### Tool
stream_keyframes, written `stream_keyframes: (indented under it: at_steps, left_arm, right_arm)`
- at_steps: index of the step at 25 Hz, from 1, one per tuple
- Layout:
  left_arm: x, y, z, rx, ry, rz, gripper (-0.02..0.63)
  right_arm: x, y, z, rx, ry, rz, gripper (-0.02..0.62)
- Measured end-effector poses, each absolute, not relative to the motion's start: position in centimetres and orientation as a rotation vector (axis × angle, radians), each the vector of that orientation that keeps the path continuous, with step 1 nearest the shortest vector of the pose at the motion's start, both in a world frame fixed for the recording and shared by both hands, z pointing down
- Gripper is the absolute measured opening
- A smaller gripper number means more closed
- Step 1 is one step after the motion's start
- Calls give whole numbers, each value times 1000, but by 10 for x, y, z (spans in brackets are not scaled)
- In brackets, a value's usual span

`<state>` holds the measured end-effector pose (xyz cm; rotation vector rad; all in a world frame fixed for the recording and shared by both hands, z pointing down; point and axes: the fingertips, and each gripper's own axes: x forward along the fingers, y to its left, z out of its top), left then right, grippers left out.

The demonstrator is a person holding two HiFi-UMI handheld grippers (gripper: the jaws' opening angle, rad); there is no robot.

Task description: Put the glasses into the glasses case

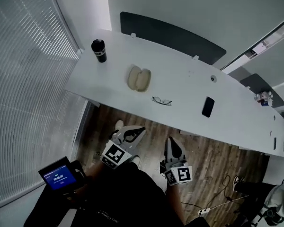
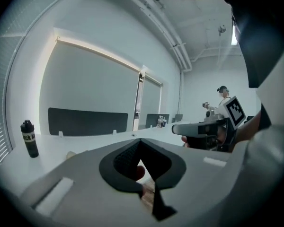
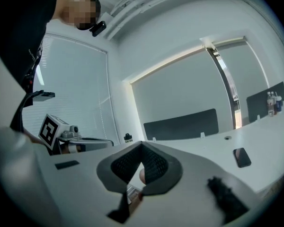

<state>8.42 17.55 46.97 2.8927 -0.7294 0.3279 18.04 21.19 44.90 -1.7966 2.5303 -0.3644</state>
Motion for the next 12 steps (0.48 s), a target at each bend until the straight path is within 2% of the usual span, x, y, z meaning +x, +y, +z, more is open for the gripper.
stream_keyframes:
  at_steps: [8,12]
  left_arm:
    - [55,79,478,2789,-715,311,6]
    - [54,57,485,2873,-634,431,5]
  right_arm:
    - [170,128,451,-1888,2550,-413,6]
    - [162,103,459,-1951,2510,-420,5]
